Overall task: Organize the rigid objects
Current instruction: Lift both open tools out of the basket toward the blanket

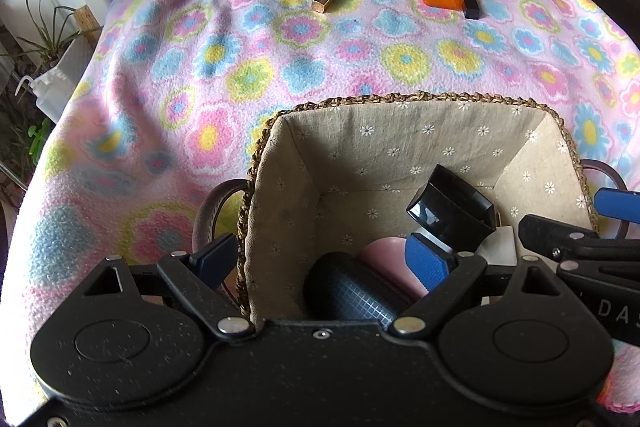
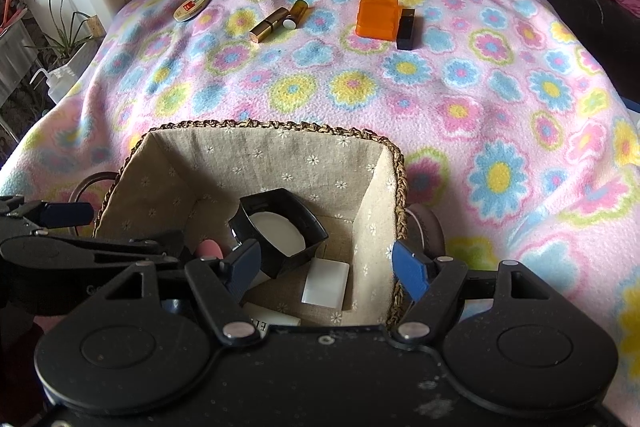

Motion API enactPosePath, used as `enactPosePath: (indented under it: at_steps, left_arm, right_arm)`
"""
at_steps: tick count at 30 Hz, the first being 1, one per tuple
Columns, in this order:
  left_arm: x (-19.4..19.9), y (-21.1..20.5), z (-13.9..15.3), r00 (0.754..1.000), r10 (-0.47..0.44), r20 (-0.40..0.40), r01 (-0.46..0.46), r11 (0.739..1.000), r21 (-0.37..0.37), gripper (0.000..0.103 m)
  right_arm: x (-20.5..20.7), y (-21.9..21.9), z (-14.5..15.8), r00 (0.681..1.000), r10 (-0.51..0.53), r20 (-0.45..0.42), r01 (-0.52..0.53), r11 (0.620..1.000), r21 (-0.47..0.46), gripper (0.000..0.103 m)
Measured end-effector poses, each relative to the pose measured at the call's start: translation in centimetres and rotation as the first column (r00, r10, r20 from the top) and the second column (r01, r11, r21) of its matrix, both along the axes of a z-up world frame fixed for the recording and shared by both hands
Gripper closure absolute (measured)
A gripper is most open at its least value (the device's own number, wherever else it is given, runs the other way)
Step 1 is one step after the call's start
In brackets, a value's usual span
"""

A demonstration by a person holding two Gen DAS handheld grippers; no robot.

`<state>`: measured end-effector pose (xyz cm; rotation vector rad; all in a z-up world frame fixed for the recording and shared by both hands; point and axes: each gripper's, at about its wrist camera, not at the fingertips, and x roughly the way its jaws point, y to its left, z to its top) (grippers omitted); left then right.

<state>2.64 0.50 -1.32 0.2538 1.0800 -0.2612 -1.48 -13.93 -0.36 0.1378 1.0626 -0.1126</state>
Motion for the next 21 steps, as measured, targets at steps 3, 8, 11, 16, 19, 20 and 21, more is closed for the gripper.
enactPosePath:
  at_steps: [3, 8, 11, 16, 19, 20, 21]
  left_arm:
    - [-0.1, 0.0, 0.1, 1.000, -0.004, 0.000, 0.004, 1.000, 0.004, 0.015]
    - [-0.3, -0.1, 0.3, 1.000, -0.017, -0.009, 0.017, 1.000, 0.016, 0.015]
    - [-0.3, -0.2, 0.3, 1.000, -0.025, -0.013, 0.026, 0.999, 0.025, 0.015]
    - [-0.5, -0.3, 0.6, 0.999, -0.035, -0.017, 0.036, 0.999, 0.028, 0.015]
    - [-0.4, -0.3, 0.9, 0.999, -0.039, -0.020, 0.040, 0.999, 0.025, 0.015]
    - [-0.3, -0.2, 1.1, 0.999, -0.040, -0.022, 0.041, 0.999, 0.022, 0.015]
    - [-0.2, -0.2, 1.2, 0.999, -0.041, -0.025, 0.041, 0.999, 0.019, 0.015]
  right_arm:
    - [0.0, -0.1, 0.0, 1.000, -0.006, 0.001, 0.006, 1.000, 0.001, 0.030]
    - [0.0, -0.1, 0.0, 1.000, -0.020, -0.001, 0.020, 1.000, -0.003, 0.029]
    - [-0.1, 0.0, 0.1, 1.000, -0.025, -0.003, 0.025, 1.000, -0.005, 0.029]
    - [-0.1, -0.1, 0.2, 0.999, -0.032, -0.010, 0.032, 0.999, -0.004, 0.029]
    - [0.0, -0.3, 0.3, 0.999, -0.040, -0.015, 0.040, 0.999, 0.003, 0.029]
    - [0.1, -0.3, 0.3, 0.999, -0.044, -0.016, 0.044, 0.999, 0.005, 0.029]
    - [0.1, -0.4, 0.4, 0.999, -0.048, -0.016, 0.048, 0.999, 0.007, 0.029]
